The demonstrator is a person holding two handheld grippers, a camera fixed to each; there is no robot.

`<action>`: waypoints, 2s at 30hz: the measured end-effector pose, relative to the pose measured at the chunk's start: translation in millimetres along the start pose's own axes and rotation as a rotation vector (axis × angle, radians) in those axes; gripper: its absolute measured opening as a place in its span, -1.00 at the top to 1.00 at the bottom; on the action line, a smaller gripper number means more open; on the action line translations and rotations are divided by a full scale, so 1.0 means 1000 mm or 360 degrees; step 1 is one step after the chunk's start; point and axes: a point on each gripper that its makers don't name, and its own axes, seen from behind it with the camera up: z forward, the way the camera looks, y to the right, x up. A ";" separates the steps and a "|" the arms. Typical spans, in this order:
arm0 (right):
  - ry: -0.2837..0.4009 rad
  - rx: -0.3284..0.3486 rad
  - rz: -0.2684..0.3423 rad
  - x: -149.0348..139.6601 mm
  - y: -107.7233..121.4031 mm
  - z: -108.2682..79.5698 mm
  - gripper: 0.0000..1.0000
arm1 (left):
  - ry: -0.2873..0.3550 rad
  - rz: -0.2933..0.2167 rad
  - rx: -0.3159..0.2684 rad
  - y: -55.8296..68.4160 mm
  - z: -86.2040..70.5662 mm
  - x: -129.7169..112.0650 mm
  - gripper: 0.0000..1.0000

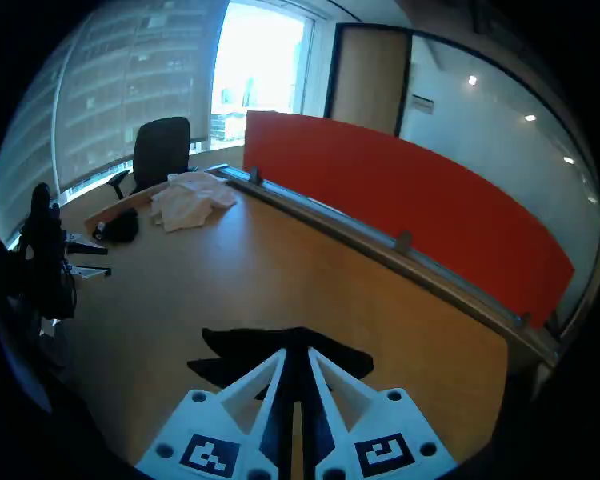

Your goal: Fold towel

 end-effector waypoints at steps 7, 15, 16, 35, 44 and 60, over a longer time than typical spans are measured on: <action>-0.0036 -0.0066 0.0042 -0.014 0.037 -0.014 0.88 | -0.0003 0.0016 0.0002 -0.001 0.002 0.002 -0.89; -0.0071 -0.0159 0.0097 -0.030 0.079 -0.030 0.88 | -0.0010 0.0026 0.0006 0.000 0.002 0.004 -0.89; -0.0077 -0.0168 0.0099 -0.032 0.084 -0.032 0.88 | -0.0012 0.0028 0.0007 0.000 0.002 0.003 -0.89; -0.0213 -0.0332 0.0133 -0.071 0.165 -0.068 0.88 | -0.0016 0.0046 0.0017 0.001 0.003 0.007 -0.89; -0.0254 -0.0393 0.0170 -0.085 0.191 -0.077 0.88 | -0.0019 0.0061 0.0014 0.005 0.004 0.009 -0.89; -0.0303 -0.0464 0.0209 -0.104 0.211 -0.096 0.89 | -0.0025 0.0078 0.0003 0.008 0.004 0.011 -0.89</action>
